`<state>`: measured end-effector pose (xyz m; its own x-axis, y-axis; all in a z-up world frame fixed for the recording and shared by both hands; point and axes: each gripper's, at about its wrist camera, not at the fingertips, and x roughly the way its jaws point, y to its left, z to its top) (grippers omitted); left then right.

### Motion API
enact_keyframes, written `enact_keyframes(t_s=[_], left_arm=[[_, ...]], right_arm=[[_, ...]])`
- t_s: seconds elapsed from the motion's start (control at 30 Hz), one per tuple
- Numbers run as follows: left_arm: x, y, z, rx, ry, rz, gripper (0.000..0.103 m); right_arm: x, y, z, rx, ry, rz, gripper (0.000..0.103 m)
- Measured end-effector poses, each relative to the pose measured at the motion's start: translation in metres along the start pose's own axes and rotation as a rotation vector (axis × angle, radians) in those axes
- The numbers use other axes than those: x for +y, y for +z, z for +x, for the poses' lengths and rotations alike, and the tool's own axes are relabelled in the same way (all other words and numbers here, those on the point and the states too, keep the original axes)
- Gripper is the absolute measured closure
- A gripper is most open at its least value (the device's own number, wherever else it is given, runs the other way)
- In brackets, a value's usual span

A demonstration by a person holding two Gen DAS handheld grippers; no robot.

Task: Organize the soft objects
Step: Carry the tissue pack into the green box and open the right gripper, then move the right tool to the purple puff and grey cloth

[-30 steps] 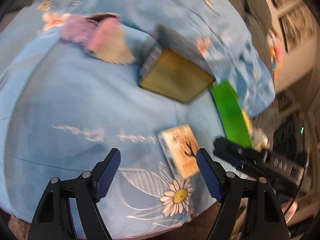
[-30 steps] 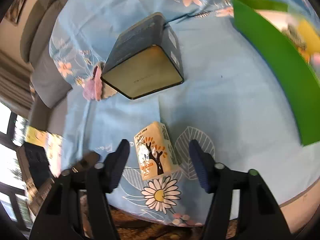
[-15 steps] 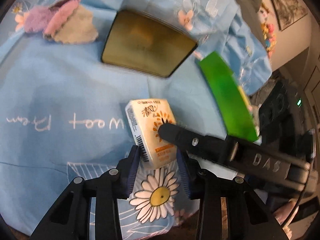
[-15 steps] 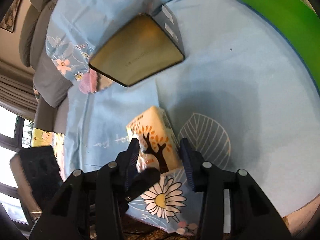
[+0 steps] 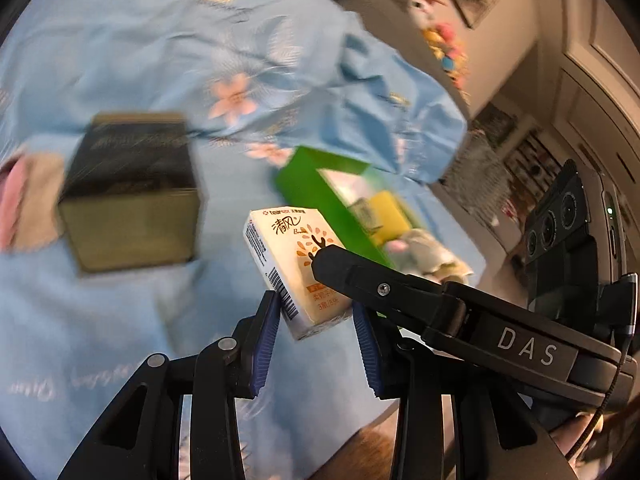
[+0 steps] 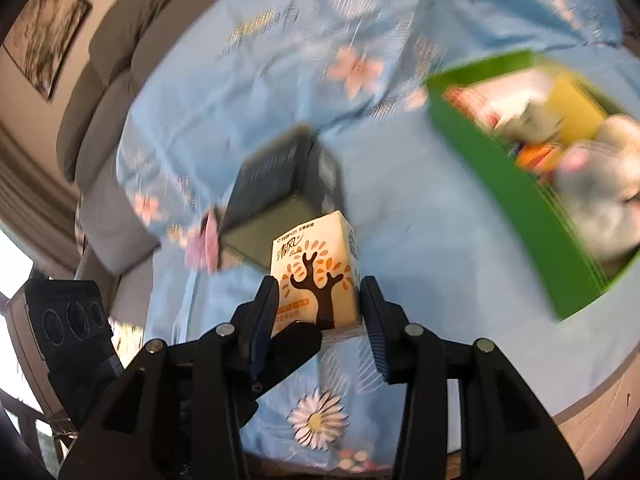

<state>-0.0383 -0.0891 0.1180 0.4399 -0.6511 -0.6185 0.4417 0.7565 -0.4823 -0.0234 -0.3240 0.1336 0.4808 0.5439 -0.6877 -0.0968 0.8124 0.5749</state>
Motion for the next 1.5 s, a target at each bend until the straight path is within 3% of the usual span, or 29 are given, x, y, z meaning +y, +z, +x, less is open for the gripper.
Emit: enact_keyframes(t_s=[0.27, 0.47, 0.67, 0.9, 1.17, 1.3, 1.4, 1.43, 1.5], left_arm=[[-0.045, 0.035, 0.049, 0.035, -0.086, 0.103, 0.065], [-0.076, 0.059, 0.077, 0.046, -0.103, 0.213, 0.064], [-0.088, 0.084, 0.11, 0.077, -0.157, 0.231, 0.065], [-0.082, 0.089, 0.155, 0.183, -0.194, 0.204, 0.065], [-0.07, 0.078, 0.186, 0.248, -0.209, 0.152, 0.065], [-0.069, 0.073, 0.18, 0.26, -0.207, 0.146, 0.064], [-0.071, 0.073, 0.158, 0.227, -0.179, 0.156, 0.064], [-0.071, 0.073, 0.151, 0.223, -0.169, 0.165, 0.06], [-0.072, 0.069, 0.131, 0.215, -0.125, 0.191, 0.027]], right_arm=[[-0.049, 0.035, -0.036, -0.128, -0.058, 0.103, 0.061], [-0.084, 0.062, -0.051, -0.199, -0.053, 0.197, 0.06], [-0.105, 0.087, -0.059, -0.272, -0.085, 0.264, 0.06], [-0.134, 0.095, -0.044, -0.262, -0.144, 0.35, 0.06], [-0.156, 0.095, -0.024, -0.215, -0.245, 0.382, 0.063], [-0.156, 0.094, -0.022, -0.213, -0.289, 0.361, 0.063], [-0.148, 0.092, -0.029, -0.238, -0.283, 0.344, 0.053], [-0.144, 0.092, -0.033, -0.251, -0.293, 0.332, 0.049], [-0.132, 0.089, -0.042, -0.283, -0.319, 0.292, 0.039]])
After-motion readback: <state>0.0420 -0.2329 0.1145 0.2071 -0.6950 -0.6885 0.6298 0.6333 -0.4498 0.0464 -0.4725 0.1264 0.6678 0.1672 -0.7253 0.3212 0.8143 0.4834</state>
